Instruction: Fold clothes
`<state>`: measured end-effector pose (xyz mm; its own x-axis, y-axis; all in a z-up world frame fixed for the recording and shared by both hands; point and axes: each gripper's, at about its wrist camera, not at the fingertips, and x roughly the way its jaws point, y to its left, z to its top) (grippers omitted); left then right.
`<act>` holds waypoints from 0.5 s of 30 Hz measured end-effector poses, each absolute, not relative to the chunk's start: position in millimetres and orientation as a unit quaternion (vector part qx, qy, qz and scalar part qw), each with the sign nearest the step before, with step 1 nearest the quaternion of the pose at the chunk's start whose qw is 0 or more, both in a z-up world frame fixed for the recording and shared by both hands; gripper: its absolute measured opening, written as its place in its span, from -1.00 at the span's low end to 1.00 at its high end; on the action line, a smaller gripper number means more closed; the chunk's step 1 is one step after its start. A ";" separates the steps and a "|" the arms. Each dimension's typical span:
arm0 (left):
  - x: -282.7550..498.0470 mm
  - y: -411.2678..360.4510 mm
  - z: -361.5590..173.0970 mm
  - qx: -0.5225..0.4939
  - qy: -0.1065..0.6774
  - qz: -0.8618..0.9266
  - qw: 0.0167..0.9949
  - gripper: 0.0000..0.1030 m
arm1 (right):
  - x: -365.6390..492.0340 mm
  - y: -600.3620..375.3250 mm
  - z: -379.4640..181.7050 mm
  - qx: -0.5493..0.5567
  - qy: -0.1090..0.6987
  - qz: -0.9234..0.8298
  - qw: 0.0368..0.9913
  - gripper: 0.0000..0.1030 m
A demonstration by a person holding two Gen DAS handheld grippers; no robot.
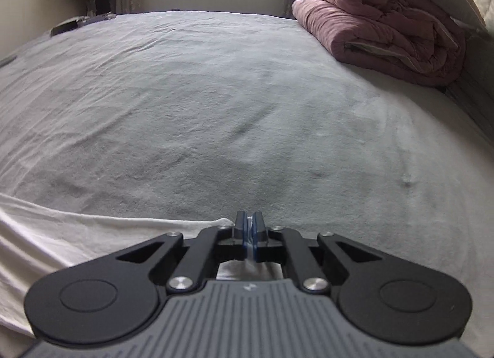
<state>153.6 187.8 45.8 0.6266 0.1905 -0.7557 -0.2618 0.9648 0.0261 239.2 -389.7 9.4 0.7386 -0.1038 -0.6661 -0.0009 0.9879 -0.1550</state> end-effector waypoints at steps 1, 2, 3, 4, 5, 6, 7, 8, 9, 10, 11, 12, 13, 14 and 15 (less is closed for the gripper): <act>153.7 187.7 45.9 -0.043 0.413 0.126 0.901 -0.02 | 238.3 -390.6 12.9 -0.078 0.348 -0.037 0.934 -0.92; 153.5 187.1 46.4 -0.040 0.412 0.126 0.902 -0.02 | 238.1 -392.8 16.9 -0.078 0.335 -0.049 0.938 -0.92; 153.2 186.2 47.0 -0.036 0.409 0.127 0.903 -0.02 | 238.3 -395.0 20.7 -0.077 0.323 -0.061 0.941 -0.92; 153.1 184.8 47.5 -0.030 0.407 0.128 0.904 -0.02 | 239.2 -396.1 22.6 -0.080 0.317 -0.070 0.942 -0.92; 153.0 183.1 48.1 -0.022 0.403 0.129 0.906 -0.02 | 240.4 -396.7 23.5 -0.085 0.313 -0.079 0.943 -0.93; 152.9 181.4 48.7 -0.014 0.400 0.131 0.907 -0.02 | 241.8 -396.0 23.0 -0.093 0.311 -0.088 0.942 -0.93; 153.3 181.2 48.6 -0.012 0.399 0.131 0.907 -0.02 | 243.7 -395.8 20.9 -0.098 0.311 -0.094 0.941 -0.93; 153.8 181.6 48.3 -0.013 0.400 0.131 0.907 -0.02 | 245.7 -396.1 18.6 -0.100 0.313 -0.100 0.939 -0.93; 154.1 182.4 47.9 -0.015 0.401 0.132 0.906 -0.02 | 248.1 -395.9 15.1 -0.100 0.317 -0.105 0.937 -0.93; 154.3 183.3 47.5 -0.018 0.402 0.132 0.906 -0.02 | 251.0 -394.7 10.7 -0.103 0.321 -0.111 0.935 -0.93; 154.5 183.8 47.2 -0.019 0.402 0.132 0.906 -0.02 | 254.0 -392.2 5.5 -0.107 0.328 -0.114 0.932 -0.93; 154.7 183.9 47.1 -0.019 0.402 0.133 0.906 -0.02 | 257.0 -389.4 -0.1 -0.112 0.336 -0.116 0.928 -0.93; 155.0 183.7 46.8 -0.018 0.402 0.133 0.906 -0.02 | 259.2 -386.4 -5.2 -0.118 0.339 -0.121 0.925 -0.92; 155.1 183.5 46.5 -0.018 0.402 0.133 0.906 -0.02 | 260.3 -384.2 -8.2 -0.121 0.339 -0.128 0.924 -0.91; 155.2 183.2 46.2 -0.018 0.402 0.134 0.906 -0.02 | 261.4 -383.0 -9.7 -0.119 0.339 -0.134 0.924 -0.89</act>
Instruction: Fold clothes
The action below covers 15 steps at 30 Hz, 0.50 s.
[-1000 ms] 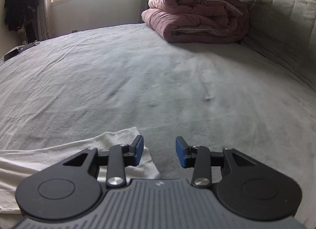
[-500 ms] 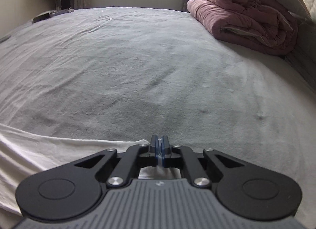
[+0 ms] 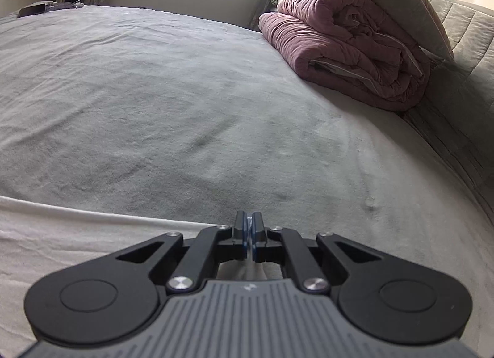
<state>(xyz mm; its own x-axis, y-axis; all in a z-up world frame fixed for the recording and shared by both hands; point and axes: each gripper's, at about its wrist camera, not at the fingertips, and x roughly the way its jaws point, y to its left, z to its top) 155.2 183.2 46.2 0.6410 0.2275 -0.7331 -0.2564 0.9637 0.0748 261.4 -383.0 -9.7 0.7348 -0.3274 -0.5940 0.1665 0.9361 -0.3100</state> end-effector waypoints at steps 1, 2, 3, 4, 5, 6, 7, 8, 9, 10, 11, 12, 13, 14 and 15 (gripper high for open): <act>155.3 183.0 45.9 -0.018 0.402 0.134 0.906 -0.02 | 261.7 -382.9 -9.0 -0.113 0.339 -0.138 0.924 -0.84; 155.5 183.2 45.9 -0.019 0.402 0.134 0.905 -0.02 | 261.5 -383.2 -7.4 -0.107 0.339 -0.142 0.924 -0.79; 155.5 183.7 46.1 -0.021 0.403 0.133 0.905 -0.02 | 260.2 -383.5 -4.7 -0.104 0.339 -0.142 0.924 -0.74; 155.5 184.6 46.5 -0.024 0.403 0.133 0.905 -0.02 | 257.3 -382.9 -1.5 -0.102 0.337 -0.141 0.925 -0.62; 155.5 185.5 47.1 -0.027 0.403 0.133 0.905 -0.02 | 253.8 -382.5 2.1 -0.101 0.332 -0.141 0.927 -0.53; 155.3 186.5 48.0 -0.030 0.403 0.134 0.905 -0.02 | 249.4 -382.1 5.8 -0.100 0.326 -0.143 0.929 -0.33; 155.2 187.6 48.9 -0.032 0.402 0.136 0.905 -0.02 | 245.0 -381.8 8.8 -0.097 0.322 -0.143 0.931 -0.29; 154.6 188.9 50.5 -0.034 0.400 0.137 0.905 -0.02 | 240.8 -381.7 11.6 -0.094 0.320 -0.142 0.932 -0.29; 153.8 190.2 52.4 -0.037 0.398 0.138 0.906 -0.02 | 236.0 -380.7 13.8 -0.089 0.319 -0.141 0.933 -0.29; 153.1 191.6 54.3 -0.040 0.396 0.139 0.907 -0.02 | 230.8 -378.8 15.2 -0.086 0.320 -0.139 0.933 -0.29; 152.0 193.4 56.6 -0.044 0.394 0.140 0.907 -0.02 | 225.5 -376.5 16.4 -0.084 0.321 -0.136 0.933 -0.29; 150.7 195.4 59.3 -0.049 0.391 0.140 0.908 -0.02 | 219.4 -372.8 17.4 -0.083 0.322 -0.131 0.934 -0.29; 149.7 197.4 61.6 -0.053 0.388 0.141 0.909 -0.02 | 212.5 -368.3 18.3 -0.085 0.323 -0.122 0.935 -0.29; 148.4 200.0 64.2 -0.057 0.385 0.142 0.910 -0.02 | 205.3 -364.0 19.4 -0.088 0.324 -0.113 0.935 -0.29; 147.0 204.1 67.0 -0.063 0.381 0.144 0.911 -0.02 | 197.6 -359.7 20.7 -0.092 0.325 -0.104 0.935 -0.29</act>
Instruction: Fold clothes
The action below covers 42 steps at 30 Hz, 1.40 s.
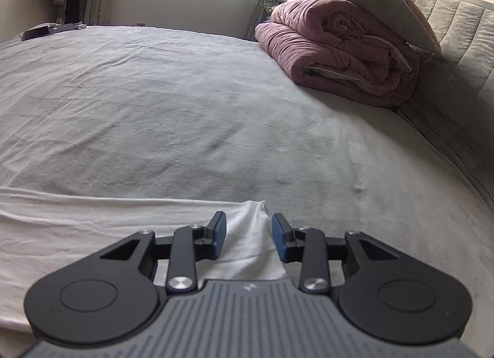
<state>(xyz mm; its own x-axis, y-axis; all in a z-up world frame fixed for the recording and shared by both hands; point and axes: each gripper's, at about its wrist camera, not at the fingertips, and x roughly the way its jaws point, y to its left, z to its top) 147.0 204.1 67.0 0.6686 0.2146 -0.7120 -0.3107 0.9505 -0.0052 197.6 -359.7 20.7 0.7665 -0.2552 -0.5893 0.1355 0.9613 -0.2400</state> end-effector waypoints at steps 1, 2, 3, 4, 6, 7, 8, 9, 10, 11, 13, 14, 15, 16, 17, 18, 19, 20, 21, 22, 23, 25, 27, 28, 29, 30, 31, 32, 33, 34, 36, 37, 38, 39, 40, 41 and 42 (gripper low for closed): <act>145.8 208.4 69.2 -0.070 0.378 0.147 0.911 -0.02 | 188.3 -355.9 22.8 -0.096 0.327 -0.095 0.935 -0.29; 144.8 212.6 71.0 -0.076 0.376 0.150 0.911 -0.02 | 178.2 -352.5 25.1 -0.099 0.330 -0.086 0.935 -0.29; 143.4 218.0 72.8 -0.086 0.375 0.152 0.911 -0.02 | 167.3 -350.2 27.9 -0.100 0.332 -0.077 0.935 -0.26; 142.1 223.5 74.3 -0.095 0.374 0.154 0.910 -0.02 | 157.9 -349.2 30.7 -0.098 0.334 -0.072 0.935 -0.20; 139.3 233.5 76.7 -0.113 0.371 0.159 0.908 -0.02 | 137.4 -349.0 37.8 -0.080 0.340 -0.064 0.935 -0.19; 137.9 237.9 77.5 -0.121 0.371 0.162 0.907 -0.02 | 126.9 -348.9 41.8 -0.069 0.343 -0.061 0.935 -0.19; 136.1 242.4 78.1 -0.131 0.370 0.163 0.905 -0.02 | 116.4 -348.9 45.8 -0.058 0.346 -0.058 0.935 -0.19; 134.4 245.8 78.5 -0.139 0.371 0.163 0.904 -0.02 | 106.0 -347.4 50.0 -0.047 0.346 -0.057 0.935 -0.19; 132.8 248.7 78.7 -0.145 0.371 0.162 0.903 -0.02 | 95.7 -345.2 54.4 -0.036 0.345 -0.055 0.936 -0.19; 130.8 251.5 79.2 -0.151 0.371 0.162 0.902 -0.02 | 85.4 -343.0 58.7 -0.024 0.344 -0.054 0.937 -0.19; 125.1 256.4 79.5 -0.156 0.369 0.163 0.902 -0.02 | 67.3 -335.6 64.7 -0.004 0.340 -0.044 0.939 -0.17; 121.8 257.2 79.3 -0.153 0.369 0.163 0.902 -0.02 | 59.9 -330.5 66.1 0.003 0.339 -0.036 0.940 -0.17; 118.4 257.5 78.9 -0.150 0.370 0.163 0.902 -0.02 | 52.3 -324.8 67.2 0.011 0.338 -0.028 0.941 -0.17; 114.6 256.5 77.8 -0.144 0.372 0.161 0.903 -0.02 | 46.7 -320.1 67.2 0.016 0.337 -0.021 0.941 -0.13; 110.5 255.2 76.3 -0.137 0.374 0.159 0.903 -0.02 | 42.2 -315.9 66.6 0.020 0.336 -0.016 0.942 -0.10; 106.6 253.6 74.8 -0.132 0.377 0.157 0.903 -0.02 | 37.7 -311.4 64.1 0.025 0.336 -0.009 0.941 -0.07; 102.9 251.9 73.2 -0.127 0.380 0.155 0.903 -0.02 | 34.6 -308.7 61.2 0.031 0.339 -0.004 0.940 -0.07; 99.3 250.2 71.6 -0.122 0.383 0.153 0.903 -0.02 | 33.2 -306.2 56.9 0.040 0.344 0.003 0.938 -0.07; 95.6 248.5 70.1 -0.117 0.386 0.151 0.902 -0.02 | 32.7 -304.6 52.8 0.046 0.350 0.010 0.935 -0.07; 92.1 247.0 68.9 -0.116 0.389 0.148 0.902 -0.02 | 34.0 -301.5 48.8 0.041 0.355 0.012 0.934 -0.07; 88.9 246.2 68.2 -0.119 0.392 0.145 0.901 -0.02 | 36.1 -297.3 44.5 0.030 0.358 0.011 0.933 -0.07; 83.6 245.3 67.2 -0.130 0.394 0.138 0.899 -0.02 | 39.1 -292.0 39.2 0.011 0.361 0.005 0.933 -0.07; 78.6 243.8 65.7 -0.138 0.398 0.129 0.897 -0.02 | 40.1 -292.1 37.2 0.011 0.361 0.006 0.932 -0.07; 76.2 242.7 64.5 -0.142 0.400 0.124 0.897 -0.02 | 38.9 -292.6 37.5 0.011 0.360 0.008 0.933 -0.07; 73.7 241.4 63.2 -0.145 0.402 0.118 0.896 -0.02 | 37.6 -292.0 37.9 0.005 0.357 0.008 0.934 -0.07; 72.2 240.7 61.8 -0.147 0.404 0.113 0.896 -0.02 | 36.8 -290.8 38.7 -0.003 0.354 0.006 0.935 -0.07; 69.6 240.2 59.7 -0.152 0.408 0.109 0.894 -0.02 | 35.2 -289.7 39.6 -0.011 0.350 0.004 0.937 -0.07; 66.0 240.0 57.3 -0.157 0.411 0.107 0.892 -0.02 | 34.3 -289.8 40.5 -0.015 0.348 0.003 0.938 -0.07; 62.4 239.9 54.9 -0.163 0.414 0.105 0.889 -0.02 | 33.1 -290.6 41.7 -0.015 0.345 0.003 0.938 -0.07; 58.1 240.4 53.4 -0.169 0.416 0.106 0.887 -0.02 | 31.8 -291.6 43.0 -0.014 0.343 0.003 0.939 -0.07; 49.2 241.6 52.3 -0.175 0.415 0.107 0.886 -0.01 | 29.1 -292.9 45.7 -0.016 0.338 0.002 0.941 -0.07; 44.7 241.7 51.9 -0.176 0.414 0.108 0.886 -0.01 | 28.1 -293.4 46.6 -0.016 0.337 0.002 0.941 -0.07; 40.7 242.4 51.4 -0.178 0.414 0.109 0.886 -0.01 | 27.4 -294.0 47.4 -0.017 0.336 0.001 0.942 -0.07; 36.9 243.4 50.9 -0.181 0.415 0.110 0.885 -0.01 | 26.6 -294.6 48.2 -0.017 0.334 0.001 0.942 -0.07; 32.5 245.4 50.7 -0.187 0.415 0.111 0.883 -0.01 | 26.3 -294.7 48.5 -0.018 0.334 0.001 0.943 -0.07; 27.8 247.9 50.7 -0.195 0.414 0.113 0.882 -0.01 | 26.1 -294.5 48.7 -0.020 0.333 0.000 0.943 -0.07; 22.1 250.9 50.9 -0.205 0.413 0.115 0.880 -0.01 | 26.1 -294.2 49.1 -0.021 0.333 0.001 0.943 -0.07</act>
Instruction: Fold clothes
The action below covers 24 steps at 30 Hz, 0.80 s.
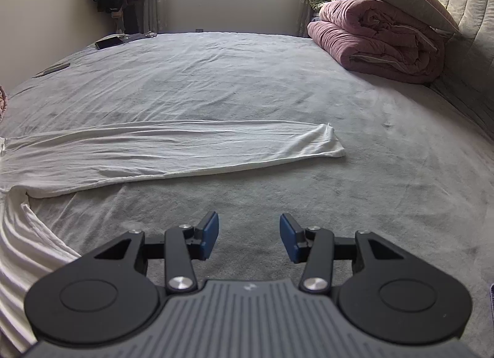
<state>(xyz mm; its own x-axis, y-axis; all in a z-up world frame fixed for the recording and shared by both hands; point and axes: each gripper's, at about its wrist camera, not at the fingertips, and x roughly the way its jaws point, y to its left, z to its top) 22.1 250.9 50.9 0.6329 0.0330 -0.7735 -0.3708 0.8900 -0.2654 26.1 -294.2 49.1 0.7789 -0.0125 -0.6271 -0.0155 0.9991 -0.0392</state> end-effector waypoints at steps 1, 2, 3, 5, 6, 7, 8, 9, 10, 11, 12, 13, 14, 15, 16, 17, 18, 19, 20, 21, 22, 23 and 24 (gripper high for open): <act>15.5 253.4 51.0 -0.216 0.411 0.117 0.878 -0.01 | 26.4 -293.7 49.2 -0.021 0.332 0.001 0.943 -0.07; 8.8 255.7 51.0 -0.228 0.409 0.119 0.876 0.00 | 26.6 -293.2 49.3 -0.022 0.332 0.001 0.943 -0.07; 3.2 255.9 50.4 -0.236 0.409 0.118 0.874 0.00 | 27.1 -292.5 49.2 -0.022 0.332 0.002 0.943 -0.07; -4.1 252.4 48.7 -0.242 0.408 0.115 0.873 0.00 | 28.6 -290.2 47.3 -0.025 0.334 0.004 0.942 -0.07; -5.2 248.6 48.1 -0.236 0.407 0.114 0.875 -0.03 | 29.3 -289.2 45.9 -0.027 0.336 0.005 0.941 -0.07; -4.6 244.1 47.9 -0.225 0.407 0.115 0.878 -0.04 | 29.9 -288.1 44.2 -0.030 0.339 0.006 0.940 -0.07; -3.0 240.6 47.5 -0.216 0.405 0.117 0.881 -0.14 | 30.4 -286.8 42.2 -0.033 0.342 0.005 0.939 -0.07; -1.3 237.7 47.0 -0.207 0.404 0.119 0.883 -0.38 | 30.6 -286.1 41.3 -0.034 0.343 0.006 0.939 -0.07; 0.4 236.1 45.8 -0.204 0.405 0.120 0.883 -0.44 | 30.7 -285.7 40.9 -0.036 0.343 0.006 0.939 -0.07; 1.7 236.0 45.1 -0.205 0.405 0.123 0.883 -0.46 | 30.8 -285.3 40.4 -0.037 0.344 0.006 0.938 -0.07; 2.4 236.7 45.3 -0.206 0.403 0.126 0.883 -0.53 | 30.8 -284.8 40.0 -0.038 0.344 0.006 0.938 -0.07; 2.4 237.9 46.1 -0.208 0.401 0.129 0.883 -0.55 | 30.8 -284.4 40.0 -0.039 0.344 0.007 0.938 -0.07; 2.0 239.6 47.1 -0.210 0.398 0.131 0.883 -0.57 | 30.8 -284.3 40.0 -0.039 0.344 0.007 0.938 -0.07; 1.6 241.0 48.1 -0.213 0.395 0.135 0.883 -0.58 | 31.0 -284.2 40.0 -0.039 0.343 0.006 0.938 -0.07; 0.4 242.6 49.7 -0.215 0.392 0.139 0.884 -0.58 | 31.1 -284.1 39.9 -0.039 0.343 0.006 0.938 -0.07; -1.3 243.4 51.7 -0.213 0.389 0.145 0.884 -0.58 | 31.1 -284.4 40.0 -0.039 0.343 0.006 0.939 -0.07; -3.2 243.8 53.8 -0.209 0.386 0.151 0.886 -0.58 | 30.8 -284.9 40.3 -0.039 0.343 0.006 0.939 -0.07; -5.1 244.2 55.9 -0.206 0.383 0.157 0.887 -0.58 | 30.6 -285.4 40.5 -0.039 0.342 0.005 0.939 -0.07; -7.5 243.0 59.0 -0.193 0.379 0.165 0.890 -0.58 | 30.5 -285.6 40.9 -0.039 0.342 0.005 0.939 -0.07; -10.2 241.1 62.4 -0.178 0.374 0.175 0.893 -0.58 | 30.7 -285.3 41.3 -0.039 0.341 0.005 0.939 -0.07; -11.5 239.1 64.1 -0.166 0.371 0.178 0.896 -0.58 | 31.1 -284.7 41.7 -0.039 0.340 0.005 0.940 -0.07; -12.3 237.1 65.1 -0.156 0.369 0.178 0.899 -0.58 | 31.1 -284.3 41.9 -0.039 0.339 0.005 0.940 -0.07; -13.1 235.1 66.0 -0.146 0.367 0.178 0.901 -0.58 | 31.0 -284.0 42.1 -0.039 0.339 0.006 0.940 -0.07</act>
